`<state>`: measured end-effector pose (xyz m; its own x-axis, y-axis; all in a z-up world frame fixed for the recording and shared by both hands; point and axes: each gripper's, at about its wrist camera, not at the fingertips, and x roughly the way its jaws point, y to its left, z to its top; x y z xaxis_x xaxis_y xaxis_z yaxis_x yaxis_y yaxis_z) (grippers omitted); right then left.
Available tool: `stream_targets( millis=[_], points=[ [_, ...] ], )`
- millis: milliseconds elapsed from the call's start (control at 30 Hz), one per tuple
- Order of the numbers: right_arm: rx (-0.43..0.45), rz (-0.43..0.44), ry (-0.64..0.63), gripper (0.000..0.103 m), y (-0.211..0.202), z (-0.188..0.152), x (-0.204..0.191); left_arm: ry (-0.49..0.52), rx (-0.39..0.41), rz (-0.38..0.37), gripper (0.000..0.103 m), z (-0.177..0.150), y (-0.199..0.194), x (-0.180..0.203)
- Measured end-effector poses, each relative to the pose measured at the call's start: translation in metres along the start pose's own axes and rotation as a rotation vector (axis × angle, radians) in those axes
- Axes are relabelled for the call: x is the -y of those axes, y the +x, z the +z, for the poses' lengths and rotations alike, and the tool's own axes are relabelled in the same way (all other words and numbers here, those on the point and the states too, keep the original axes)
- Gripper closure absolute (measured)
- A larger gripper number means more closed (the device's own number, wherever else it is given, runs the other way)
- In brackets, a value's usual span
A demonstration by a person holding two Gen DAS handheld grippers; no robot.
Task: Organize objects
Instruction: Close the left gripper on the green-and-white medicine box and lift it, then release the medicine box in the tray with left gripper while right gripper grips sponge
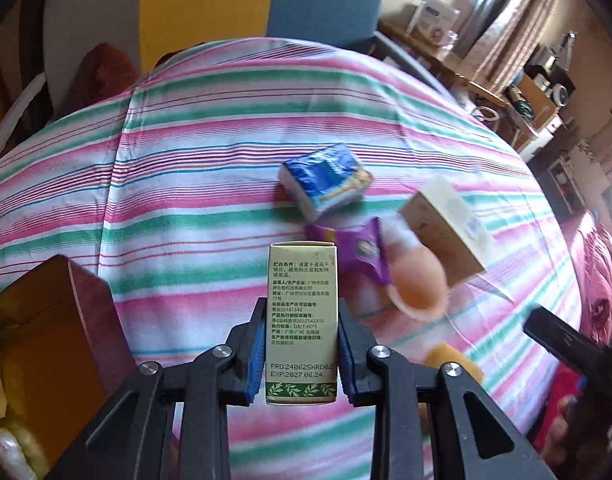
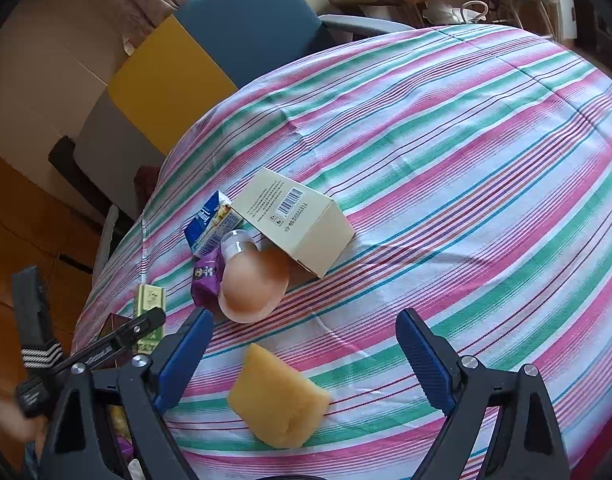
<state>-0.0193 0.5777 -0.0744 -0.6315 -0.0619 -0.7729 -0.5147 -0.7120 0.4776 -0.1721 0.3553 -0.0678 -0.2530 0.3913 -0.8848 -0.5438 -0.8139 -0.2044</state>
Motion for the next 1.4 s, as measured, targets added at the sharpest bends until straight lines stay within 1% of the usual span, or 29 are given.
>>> stream_targets(
  millis=[133,267,333,400,533,600,700,767,867,900,967,1000,1067,1167,1300,1400],
  points=[
    [-0.010,-0.029,-0.013,0.010,0.004,-0.001,0.000,0.036,0.021,-0.036,0.073,-0.019,-0.028,0.005],
    [-0.032,-0.048,-0.037,0.010,0.009,-0.002,-0.003,0.048,0.046,-0.058,0.073,-0.041,-0.057,0.000],
    [-0.054,-0.029,-0.072,0.012,0.012,-0.005,-0.009,0.042,0.060,-0.068,0.073,-0.051,-0.069,-0.004],
    [-0.077,-0.001,-0.134,0.013,0.016,-0.009,-0.022,0.032,0.072,-0.075,0.073,-0.060,-0.081,-0.011],
    [-0.137,-0.006,-0.303,0.012,0.025,-0.025,-0.051,-0.002,0.093,-0.085,0.073,-0.079,-0.104,-0.032],
    [-0.168,-0.027,-0.366,0.012,0.029,-0.034,-0.059,-0.017,0.100,-0.082,0.073,-0.087,-0.113,-0.043],
    [-0.204,-0.089,-0.431,0.010,0.037,-0.044,-0.064,-0.045,0.119,-0.064,0.073,-0.101,-0.129,-0.063],
    [-0.225,-0.103,-0.457,0.010,0.042,-0.045,-0.064,-0.073,0.129,-0.052,0.073,-0.109,-0.138,-0.079],
    [-0.247,-0.138,-0.509,0.010,0.048,-0.053,-0.066,-0.140,0.143,-0.026,0.073,-0.123,-0.151,-0.111],
    [-0.252,-0.158,-0.526,0.012,0.049,-0.056,-0.066,-0.169,0.148,-0.017,0.073,-0.128,-0.155,-0.122],
    [-0.264,-0.199,-0.556,0.025,0.054,-0.060,-0.066,-0.230,0.159,0.001,0.073,-0.138,-0.164,-0.146],
    [-0.270,-0.214,-0.567,0.035,0.056,-0.061,-0.066,-0.262,0.166,0.009,0.073,-0.143,-0.168,-0.158],
    [-0.258,-0.219,-0.592,0.037,0.055,-0.063,-0.069,-0.326,0.183,0.021,0.073,-0.153,-0.176,-0.180],
    [-0.255,-0.234,-0.620,0.039,0.056,-0.066,-0.070,-0.383,0.200,0.044,0.073,-0.163,-0.183,-0.202],
    [-0.252,-0.236,-0.621,0.039,0.055,-0.065,-0.068,-0.396,0.202,0.071,0.073,-0.165,-0.180,-0.211],
    [-0.250,-0.241,-0.626,0.039,0.055,-0.066,-0.071,-0.383,0.192,0.086,0.073,-0.158,-0.168,-0.210]
  ],
)
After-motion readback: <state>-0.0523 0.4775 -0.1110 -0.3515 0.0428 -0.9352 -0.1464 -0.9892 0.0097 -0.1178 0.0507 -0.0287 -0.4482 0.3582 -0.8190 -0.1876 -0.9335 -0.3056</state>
